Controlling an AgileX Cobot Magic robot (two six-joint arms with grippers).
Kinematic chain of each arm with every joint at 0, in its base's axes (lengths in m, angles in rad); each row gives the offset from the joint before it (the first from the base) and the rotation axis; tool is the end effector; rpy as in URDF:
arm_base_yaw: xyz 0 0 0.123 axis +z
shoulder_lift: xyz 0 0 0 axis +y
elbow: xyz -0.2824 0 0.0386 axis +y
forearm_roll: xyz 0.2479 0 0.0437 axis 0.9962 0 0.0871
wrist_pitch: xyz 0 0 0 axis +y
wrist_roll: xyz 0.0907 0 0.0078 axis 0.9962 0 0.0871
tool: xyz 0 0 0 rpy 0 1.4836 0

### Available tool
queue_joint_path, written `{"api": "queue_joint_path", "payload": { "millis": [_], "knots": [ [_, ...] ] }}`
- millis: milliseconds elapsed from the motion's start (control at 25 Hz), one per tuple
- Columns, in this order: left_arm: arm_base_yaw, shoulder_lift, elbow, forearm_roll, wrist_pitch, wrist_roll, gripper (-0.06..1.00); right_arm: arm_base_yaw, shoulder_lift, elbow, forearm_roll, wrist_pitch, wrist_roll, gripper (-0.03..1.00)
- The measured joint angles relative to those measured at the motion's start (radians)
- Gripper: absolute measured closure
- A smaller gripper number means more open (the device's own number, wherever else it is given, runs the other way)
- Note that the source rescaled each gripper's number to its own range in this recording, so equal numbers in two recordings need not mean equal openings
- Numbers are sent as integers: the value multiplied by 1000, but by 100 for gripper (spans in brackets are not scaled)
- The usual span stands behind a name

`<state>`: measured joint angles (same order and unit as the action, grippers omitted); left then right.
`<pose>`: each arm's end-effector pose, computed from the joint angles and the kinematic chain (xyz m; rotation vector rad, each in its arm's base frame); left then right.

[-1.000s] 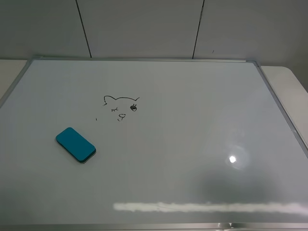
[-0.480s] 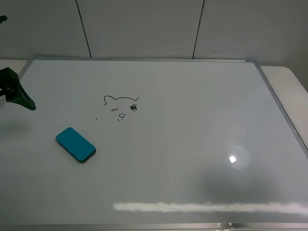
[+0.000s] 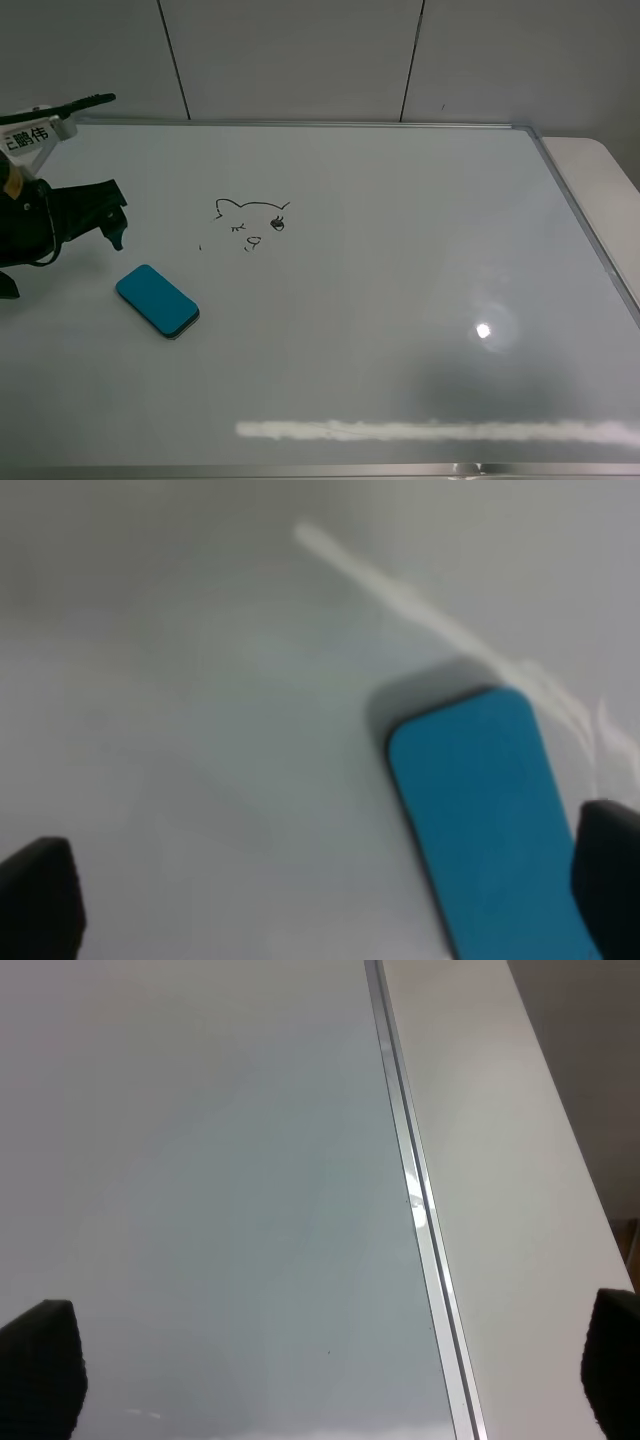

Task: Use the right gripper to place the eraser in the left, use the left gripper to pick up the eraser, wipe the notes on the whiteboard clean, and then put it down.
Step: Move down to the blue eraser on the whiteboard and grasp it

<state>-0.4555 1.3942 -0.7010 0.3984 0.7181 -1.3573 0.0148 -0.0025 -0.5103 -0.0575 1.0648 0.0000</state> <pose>0.2184 -0.0811 0.1985 -0.8576 2.6215 -0.0112 -0.0066 -0.0047 0.2798 -0.0118 2.0347 -0.0594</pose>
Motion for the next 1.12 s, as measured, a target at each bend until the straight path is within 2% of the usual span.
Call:
{"api": "queue_joint_path", "payload": {
  "millis": [80,240,560,720,1000,1120],
  "knots": [
    [-28,36,0,40,-13,-57,-4,0,0,0,0,0,0,-3],
    [-45,88,0,57,-60,-84,-4,0,0,0,0,0,0,-3],
    [-47,177,-6,40,-166,-106,-4,0,0,0,0,0,0,-3],
    [-47,216,-52,23,-138,-117,-4,0,0,0,0,0,0,-3],
    [-55,277,-128,40,-47,-196,-4,0,0,0,0,0,0,-3],
    [-85,291,-128,67,-1,-273,-4,0,0,0,0,0,0,-3]
  ]
}}
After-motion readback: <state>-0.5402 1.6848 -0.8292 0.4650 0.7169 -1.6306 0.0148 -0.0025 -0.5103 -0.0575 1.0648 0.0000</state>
